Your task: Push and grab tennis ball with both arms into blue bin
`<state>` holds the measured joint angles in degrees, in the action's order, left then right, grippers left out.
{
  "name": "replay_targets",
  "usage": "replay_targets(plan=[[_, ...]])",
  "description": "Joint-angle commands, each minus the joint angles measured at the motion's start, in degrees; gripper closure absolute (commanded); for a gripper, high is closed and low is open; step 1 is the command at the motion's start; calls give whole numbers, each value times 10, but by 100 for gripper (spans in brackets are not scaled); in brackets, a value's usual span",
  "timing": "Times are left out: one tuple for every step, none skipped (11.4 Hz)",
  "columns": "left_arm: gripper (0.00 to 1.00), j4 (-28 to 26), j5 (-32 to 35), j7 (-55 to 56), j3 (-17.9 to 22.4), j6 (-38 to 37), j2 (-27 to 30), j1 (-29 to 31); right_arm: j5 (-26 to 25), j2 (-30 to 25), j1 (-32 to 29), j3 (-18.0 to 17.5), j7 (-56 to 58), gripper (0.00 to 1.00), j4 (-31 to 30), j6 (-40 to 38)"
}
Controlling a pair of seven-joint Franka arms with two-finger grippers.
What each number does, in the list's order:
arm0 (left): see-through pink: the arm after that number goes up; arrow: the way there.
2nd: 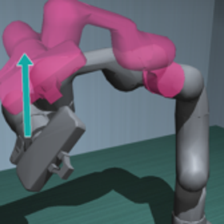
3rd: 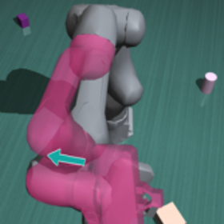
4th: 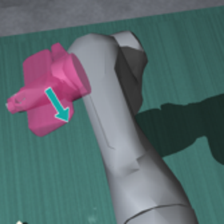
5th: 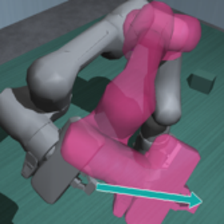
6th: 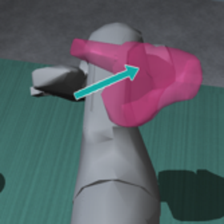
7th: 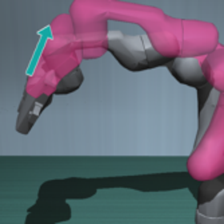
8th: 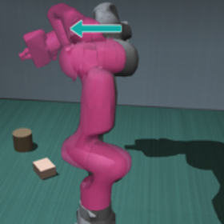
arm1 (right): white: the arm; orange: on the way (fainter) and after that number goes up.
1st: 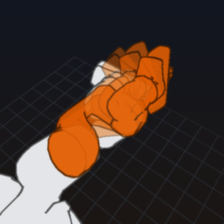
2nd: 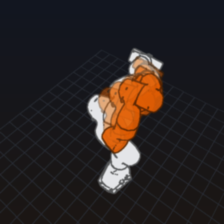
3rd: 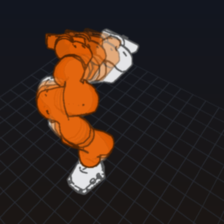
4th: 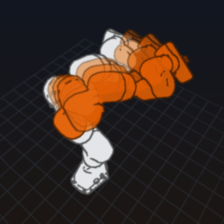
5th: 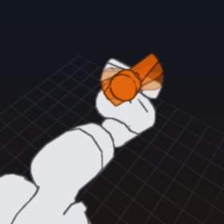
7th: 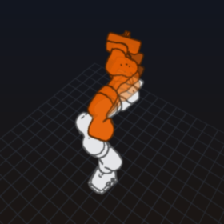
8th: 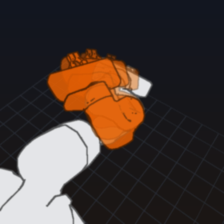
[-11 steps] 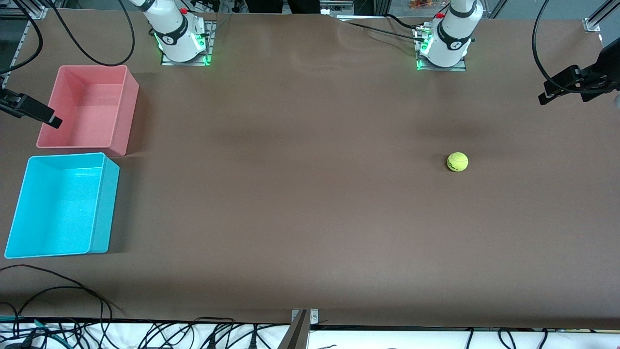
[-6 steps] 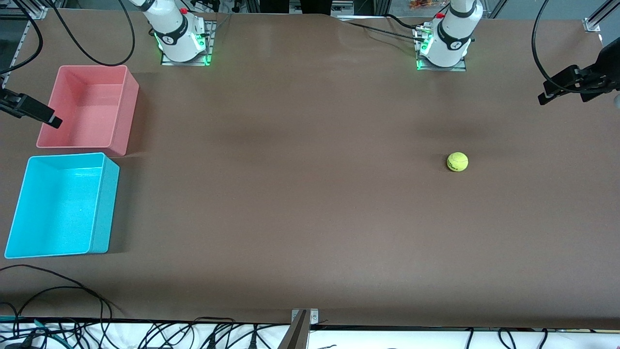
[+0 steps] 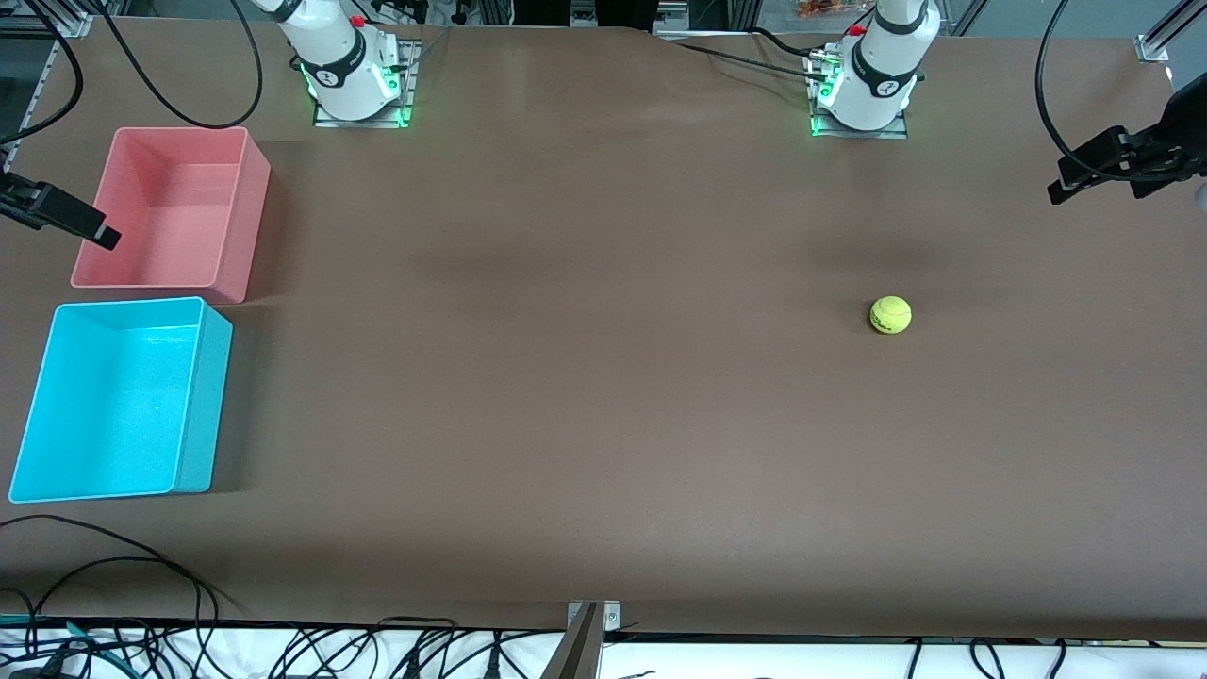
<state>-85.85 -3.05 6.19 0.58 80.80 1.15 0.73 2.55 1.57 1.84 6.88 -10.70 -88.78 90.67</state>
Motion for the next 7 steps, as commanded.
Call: replay_targets(plan=[[0, 19, -10, -13, 1, -9, -8, 2, 13, 1, -3, 1, 1, 0, 12, -6], [0, 19, -10, -13, 1, -9, -8, 2, 13, 1, -3, 1, 1, 0, 12, -6], [0, 19, -9, -12, 1, -9, -8, 2, 13, 1, -3, 1, 1, 0, 12, -6], [0, 19, -9, -12, 1, -9, -8, 2, 13, 1, -3, 2, 1, 0, 12, -6], [0, 19, -10, -12, 1, -9, -8, 2, 13, 0, -3, 4, 1, 0, 12, -6], [0, 19, -10, -12, 1, -9, -8, 2, 13, 1, -3, 6, 1, 0, 12, -6], [0, 19, -9, -11, 1, -9, -8, 2, 13, 1, -3, 6, 1, 0, 14, -7]])
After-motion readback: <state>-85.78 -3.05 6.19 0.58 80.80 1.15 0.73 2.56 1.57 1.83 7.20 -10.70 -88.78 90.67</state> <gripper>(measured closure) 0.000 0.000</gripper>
